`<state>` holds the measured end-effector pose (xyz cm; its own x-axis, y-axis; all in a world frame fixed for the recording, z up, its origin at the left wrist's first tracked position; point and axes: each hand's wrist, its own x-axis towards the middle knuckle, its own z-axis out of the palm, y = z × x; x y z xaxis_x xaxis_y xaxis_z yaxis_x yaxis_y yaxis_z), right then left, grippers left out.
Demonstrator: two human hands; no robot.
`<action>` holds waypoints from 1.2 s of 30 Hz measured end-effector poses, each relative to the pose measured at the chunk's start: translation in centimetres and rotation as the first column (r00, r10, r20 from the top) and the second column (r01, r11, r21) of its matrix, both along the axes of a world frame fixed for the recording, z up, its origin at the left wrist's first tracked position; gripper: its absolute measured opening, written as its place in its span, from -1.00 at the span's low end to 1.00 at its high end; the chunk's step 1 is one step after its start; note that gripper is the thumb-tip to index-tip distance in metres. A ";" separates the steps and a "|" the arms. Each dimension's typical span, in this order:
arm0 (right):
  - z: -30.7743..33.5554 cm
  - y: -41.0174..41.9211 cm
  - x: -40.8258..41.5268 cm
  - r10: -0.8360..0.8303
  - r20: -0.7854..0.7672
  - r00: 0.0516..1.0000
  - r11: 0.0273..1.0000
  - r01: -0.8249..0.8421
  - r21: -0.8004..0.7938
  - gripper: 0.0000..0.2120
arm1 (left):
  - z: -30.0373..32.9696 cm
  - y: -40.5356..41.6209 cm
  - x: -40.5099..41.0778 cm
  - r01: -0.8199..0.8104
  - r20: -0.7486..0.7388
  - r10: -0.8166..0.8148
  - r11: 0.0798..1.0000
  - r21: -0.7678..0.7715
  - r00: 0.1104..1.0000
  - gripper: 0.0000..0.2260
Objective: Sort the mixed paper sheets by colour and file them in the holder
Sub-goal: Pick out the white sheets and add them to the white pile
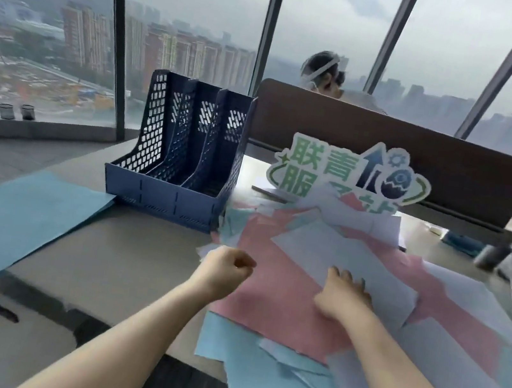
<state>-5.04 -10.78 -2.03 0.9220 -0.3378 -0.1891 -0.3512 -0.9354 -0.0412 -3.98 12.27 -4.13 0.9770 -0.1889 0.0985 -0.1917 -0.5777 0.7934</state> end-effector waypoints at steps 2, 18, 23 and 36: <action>0.2 -1.9 -0.2 -0.012 -0.119 0.993 1.000 0.011 -0.011 -0.40 | -0.3 -2.6 -0.3 0.028 -0.065 -0.028 1.000 -0.014 0.997 -0.79; 2.3 -2.3 -3.2 0.356 0.258 0.898 0.811 -0.434 0.393 -0.68 | 1.1 -9.8 1.1 -0.427 -0.498 0.120 0.704 -0.567 0.859 -0.79; -0.4 -12.1 -0.3 -0.268 0.251 0.930 0.938 0.192 0.289 -0.50 | -0.5 -6.6 1.2 -0.512 -0.442 0.329 0.759 -0.403 0.835 -0.92; -1.1 -18.2 3.7 -0.470 0.075 0.880 0.774 0.370 0.514 -0.59 | -1.8 -5.2 2.0 -0.498 -0.512 0.226 0.715 -0.490 0.829 -0.78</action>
<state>-1.39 -28.95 -3.14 0.7427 -0.6143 -0.2666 -0.6424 -0.5414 -0.5423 -1.95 7.08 -5.97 0.9289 0.1513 -0.3379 0.3313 0.0682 0.9411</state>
